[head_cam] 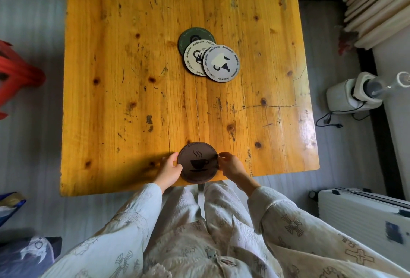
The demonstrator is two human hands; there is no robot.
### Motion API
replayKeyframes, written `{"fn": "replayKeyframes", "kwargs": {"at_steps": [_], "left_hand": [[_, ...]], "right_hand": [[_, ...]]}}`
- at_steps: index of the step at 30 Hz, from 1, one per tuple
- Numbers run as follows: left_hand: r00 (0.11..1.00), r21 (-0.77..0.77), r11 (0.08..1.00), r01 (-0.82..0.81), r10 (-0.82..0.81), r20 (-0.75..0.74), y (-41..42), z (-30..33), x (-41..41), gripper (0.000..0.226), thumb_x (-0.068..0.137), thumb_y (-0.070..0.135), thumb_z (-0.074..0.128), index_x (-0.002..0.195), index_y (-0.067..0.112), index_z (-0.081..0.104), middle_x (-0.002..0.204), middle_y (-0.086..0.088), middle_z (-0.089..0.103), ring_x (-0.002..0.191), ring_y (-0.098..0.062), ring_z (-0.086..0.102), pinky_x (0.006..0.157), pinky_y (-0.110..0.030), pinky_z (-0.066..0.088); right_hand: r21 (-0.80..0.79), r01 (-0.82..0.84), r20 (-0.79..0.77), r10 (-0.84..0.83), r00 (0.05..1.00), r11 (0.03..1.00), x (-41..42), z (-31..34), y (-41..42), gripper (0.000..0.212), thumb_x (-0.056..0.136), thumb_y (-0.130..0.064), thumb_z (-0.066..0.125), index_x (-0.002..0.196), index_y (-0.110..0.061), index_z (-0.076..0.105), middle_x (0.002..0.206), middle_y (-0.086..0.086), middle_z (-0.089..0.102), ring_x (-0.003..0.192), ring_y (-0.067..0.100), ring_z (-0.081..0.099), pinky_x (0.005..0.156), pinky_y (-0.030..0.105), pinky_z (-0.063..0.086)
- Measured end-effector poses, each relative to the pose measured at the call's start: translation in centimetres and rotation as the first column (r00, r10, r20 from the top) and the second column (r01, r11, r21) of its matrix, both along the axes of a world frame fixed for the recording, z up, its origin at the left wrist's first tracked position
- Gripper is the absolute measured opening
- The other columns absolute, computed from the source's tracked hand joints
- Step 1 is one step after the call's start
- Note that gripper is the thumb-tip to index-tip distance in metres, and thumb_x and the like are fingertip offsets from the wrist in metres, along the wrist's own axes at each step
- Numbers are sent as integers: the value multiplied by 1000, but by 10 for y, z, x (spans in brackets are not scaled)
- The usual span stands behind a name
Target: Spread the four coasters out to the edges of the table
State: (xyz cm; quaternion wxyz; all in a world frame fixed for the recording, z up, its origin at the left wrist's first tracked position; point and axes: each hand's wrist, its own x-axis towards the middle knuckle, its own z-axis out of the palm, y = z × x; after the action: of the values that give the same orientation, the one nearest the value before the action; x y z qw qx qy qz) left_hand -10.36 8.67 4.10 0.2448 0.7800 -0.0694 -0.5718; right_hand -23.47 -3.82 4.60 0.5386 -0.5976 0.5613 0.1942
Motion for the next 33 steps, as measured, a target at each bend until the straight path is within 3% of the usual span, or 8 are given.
{"fn": "replayKeyframes", "kwargs": {"at_steps": [3, 6, 8, 11, 14, 21, 29, 33], "left_hand": [[978, -8, 990, 142, -139, 159, -7, 6, 6, 48, 93, 16, 38, 140, 17, 27, 146, -13, 25, 130, -30, 36, 111, -47, 31], [893, -18, 953, 303, -277, 354, -24, 19, 13, 47, 93, 20, 39, 139, 21, 28, 144, -8, 26, 130, -29, 35, 108, -48, 34], [843, -49, 925, 377, -321, 432, -41, 30, 14, 46, 93, 22, 39, 138, 21, 30, 143, -7, 30, 129, -27, 36, 103, -42, 36], [792, -99, 871, 480, -382, 477, -73, 50, 8, 45, 93, 23, 39, 137, 21, 32, 141, -8, 34, 128, -27, 39, 100, -40, 37], [750, -170, 799, 577, -436, 497, -110, 71, -15, 44, 93, 24, 40, 136, 22, 33, 140, -8, 36, 127, -26, 40, 98, -40, 38], [686, -301, 653, 695, -476, 550, -177, 107, -117, 40, 93, 25, 41, 133, 22, 38, 134, -6, 41, 122, -21, 43, 93, -33, 37], [800, -475, 680, 559, -291, 524, -230, 126, -286, 36, 91, 12, 46, 127, 13, 47, 124, -10, 49, 105, -21, 52, 96, -37, 42], [813, -502, 657, 563, -330, 480, -252, 125, -342, 36, 90, 9, 48, 126, 9, 48, 121, -13, 49, 110, -25, 52, 97, -39, 42]], "right_hand": [[-19, 47, 27, -46, 999, 999, -5, 10, -7, 23, 93, -16, 40, 98, -11, 62, 81, 12, 60, 74, 23, 49, 56, 24, 35], [-72, 137, 81, -131, 988, 988, -19, 24, -20, 33, 94, -16, 41, 112, 6, 57, 107, 31, 64, 87, 36, 58, 71, 34, 42], [-110, 217, 112, -205, 972, 970, -36, 37, -30, 34, 96, -19, 41, 118, 0, 57, 110, 25, 65, 92, 31, 61, 78, 39, 49], [-139, 348, 189, -320, 928, 927, -69, 58, -48, 33, 98, -20, 40, 122, -5, 56, 98, 8, 62, 79, 18, 59, 69, 28, 47], [-185, 440, 243, -393, 887, 879, -105, 78, -67, 31, 98, -18, 40, 120, -3, 55, 95, 7, 60, 79, 21, 58, 62, 21, 41], [-217, 587, 400, -478, 782, 780, -205, 121, -102, 29, 98, -17, 40, 119, -6, 56, 97, 7, 62, 85, 20, 58, 70, 23, 45], [-272, 596, 415, -466, 781, 756, -356, 150, -159, 27, 97, -16, 43, 115, -4, 58, 108, 23, 68, 83, 22, 60, 66, 20, 44], [-289, 613, 429, -473, 770, 735, -401, 162, -193, 26, 96, -14, 44, 114, -3, 59, 107, 23, 69, 82, 21, 60, 64, 15, 43]]}}
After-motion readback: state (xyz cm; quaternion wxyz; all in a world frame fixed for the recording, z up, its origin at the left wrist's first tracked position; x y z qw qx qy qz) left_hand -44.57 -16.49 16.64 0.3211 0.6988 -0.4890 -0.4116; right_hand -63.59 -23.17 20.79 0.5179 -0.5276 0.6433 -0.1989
